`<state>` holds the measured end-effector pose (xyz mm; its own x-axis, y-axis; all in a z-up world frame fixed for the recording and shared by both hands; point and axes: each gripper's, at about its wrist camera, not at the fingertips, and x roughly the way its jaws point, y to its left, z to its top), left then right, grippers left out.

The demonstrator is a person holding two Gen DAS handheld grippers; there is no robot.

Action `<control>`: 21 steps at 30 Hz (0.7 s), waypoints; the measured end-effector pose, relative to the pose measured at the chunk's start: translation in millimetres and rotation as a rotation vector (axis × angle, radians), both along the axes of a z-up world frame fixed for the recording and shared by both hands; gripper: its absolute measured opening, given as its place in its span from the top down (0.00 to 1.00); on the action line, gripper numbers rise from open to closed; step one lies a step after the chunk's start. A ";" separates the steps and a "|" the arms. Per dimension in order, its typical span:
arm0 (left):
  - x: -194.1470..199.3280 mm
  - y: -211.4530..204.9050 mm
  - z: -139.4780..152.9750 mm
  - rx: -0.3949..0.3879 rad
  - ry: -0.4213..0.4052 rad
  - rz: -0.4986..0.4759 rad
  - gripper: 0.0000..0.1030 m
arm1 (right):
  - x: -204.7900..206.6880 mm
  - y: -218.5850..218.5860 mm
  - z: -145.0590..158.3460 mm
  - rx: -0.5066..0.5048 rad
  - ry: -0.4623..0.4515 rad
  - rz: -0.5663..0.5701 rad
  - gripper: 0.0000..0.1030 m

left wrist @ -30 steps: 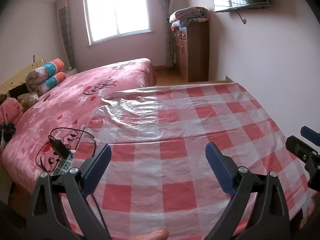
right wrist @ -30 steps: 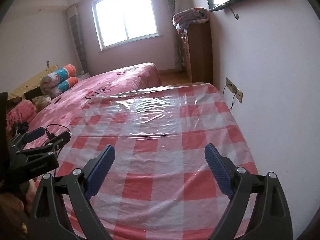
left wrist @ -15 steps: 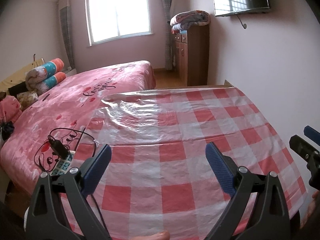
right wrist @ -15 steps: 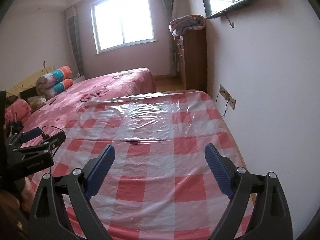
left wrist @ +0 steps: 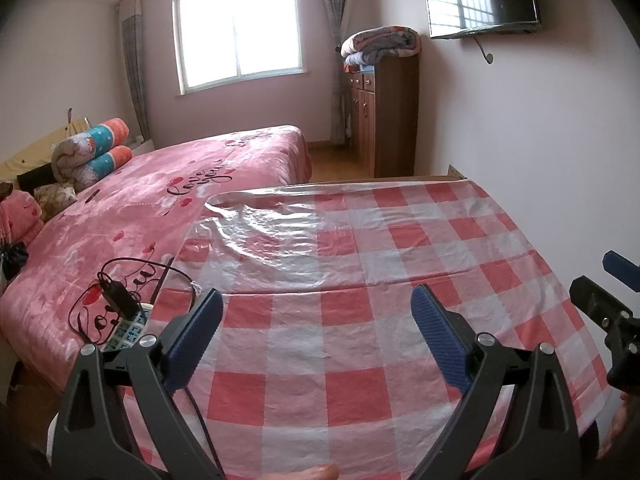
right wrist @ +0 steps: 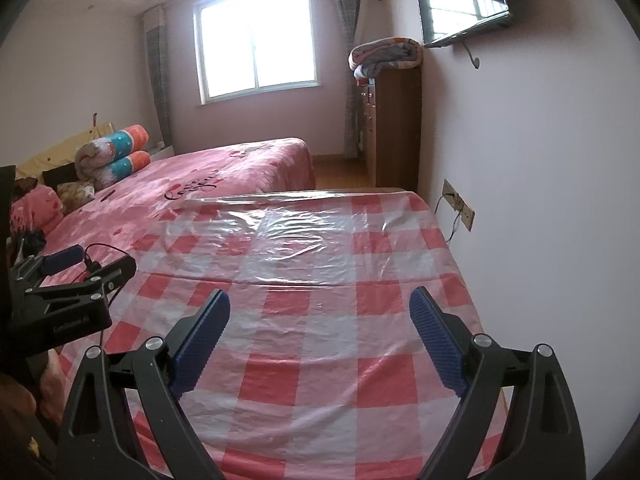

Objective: Collect trash

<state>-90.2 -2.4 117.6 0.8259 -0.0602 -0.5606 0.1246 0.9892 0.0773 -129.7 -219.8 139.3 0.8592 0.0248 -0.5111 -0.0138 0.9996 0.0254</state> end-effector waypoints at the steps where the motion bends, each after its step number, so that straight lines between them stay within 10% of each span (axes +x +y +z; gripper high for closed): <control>1: 0.1 -0.4 -0.5 0.000 0.000 0.001 0.08 | 0.5 0.6 -0.5 0.000 0.002 0.002 0.12; 21: 18.4 1.1 -16.0 -0.007 0.038 -0.004 0.08 | 26.1 8.9 -27.7 0.012 0.071 0.029 0.12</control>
